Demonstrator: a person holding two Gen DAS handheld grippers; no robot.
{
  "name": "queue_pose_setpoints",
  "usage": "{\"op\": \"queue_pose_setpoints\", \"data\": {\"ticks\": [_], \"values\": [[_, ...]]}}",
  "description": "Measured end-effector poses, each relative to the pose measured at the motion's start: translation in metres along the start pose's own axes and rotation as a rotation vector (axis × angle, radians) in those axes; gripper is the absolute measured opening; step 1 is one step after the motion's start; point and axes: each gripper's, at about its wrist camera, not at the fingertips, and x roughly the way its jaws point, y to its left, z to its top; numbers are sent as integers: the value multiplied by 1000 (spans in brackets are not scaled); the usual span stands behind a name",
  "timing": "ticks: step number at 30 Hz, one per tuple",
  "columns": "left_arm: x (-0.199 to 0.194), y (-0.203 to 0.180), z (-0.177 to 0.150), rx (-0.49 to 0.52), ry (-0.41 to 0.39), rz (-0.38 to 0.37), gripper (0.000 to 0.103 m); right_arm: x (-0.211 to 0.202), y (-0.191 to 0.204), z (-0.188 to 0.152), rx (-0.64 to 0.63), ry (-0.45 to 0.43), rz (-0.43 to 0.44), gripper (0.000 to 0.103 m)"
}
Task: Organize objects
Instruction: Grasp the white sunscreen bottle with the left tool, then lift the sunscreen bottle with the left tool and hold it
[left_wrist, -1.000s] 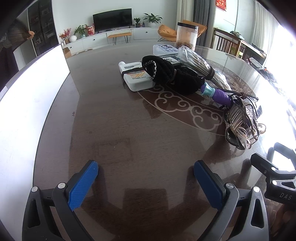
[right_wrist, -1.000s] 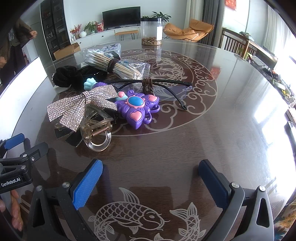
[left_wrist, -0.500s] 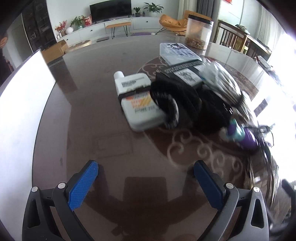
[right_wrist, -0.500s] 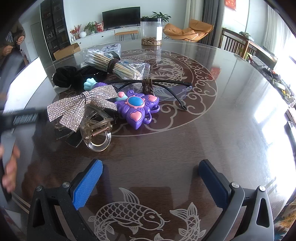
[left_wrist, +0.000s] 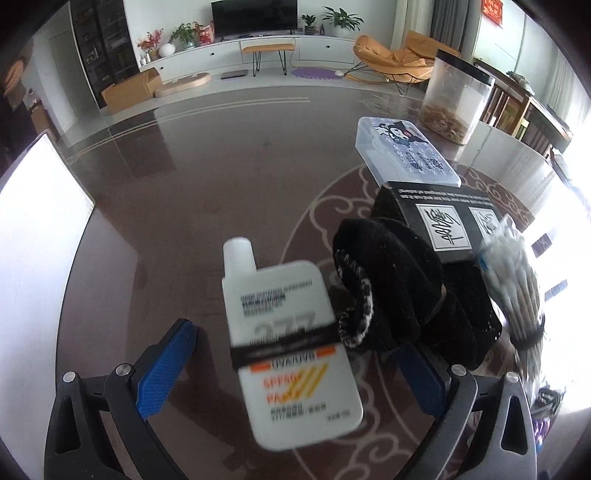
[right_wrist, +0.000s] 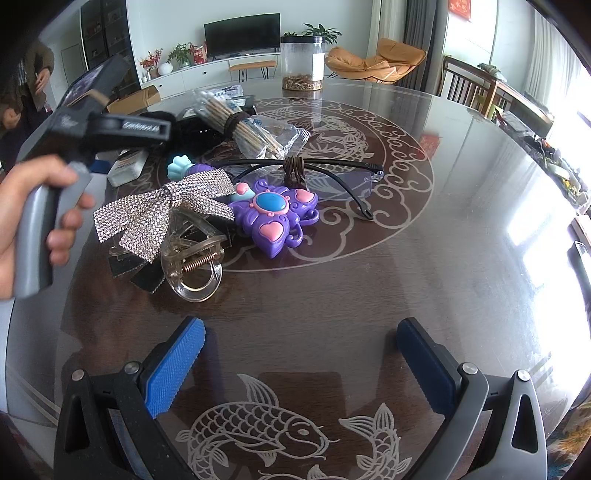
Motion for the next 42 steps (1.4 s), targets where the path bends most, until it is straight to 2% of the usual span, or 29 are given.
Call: {"op": "queue_pose_setpoints", "data": {"ticks": [4,6,7,9,11,15,26,28,29,30,42], "values": [[3,5,4,18,-15,-5,103,-1,0,0,0,0,0,103],[-2,8,0,18,-58,-4,86,-1,0,0,0,-1,0,103],[-5,9,-2,21,-73,-5,81,-1,0,0,0,0,0,103],[-11,13,-7,30,-91,-9,58,0,0,0,1,-1,0,103],[-15,15,-12,36,-91,-12,54,0,0,0,0,-1,0,103],[-29,25,-39,42,-95,-21,54,0,0,0,0,-1,-1,103],[-88,48,-146,95,-116,-56,56,0,0,0,1,-1,-1,103],[-88,49,-155,100,-112,-56,81,0,0,0,0,-1,-1,103],[-87,50,-156,94,-105,-54,98,0,0,0,0,-1,-1,103],[-85,52,-157,85,-99,-51,101,0,0,0,0,-1,-1,103],[-80,51,-154,85,-101,-55,103,0,0,0,2,-2,-1,103]]}}
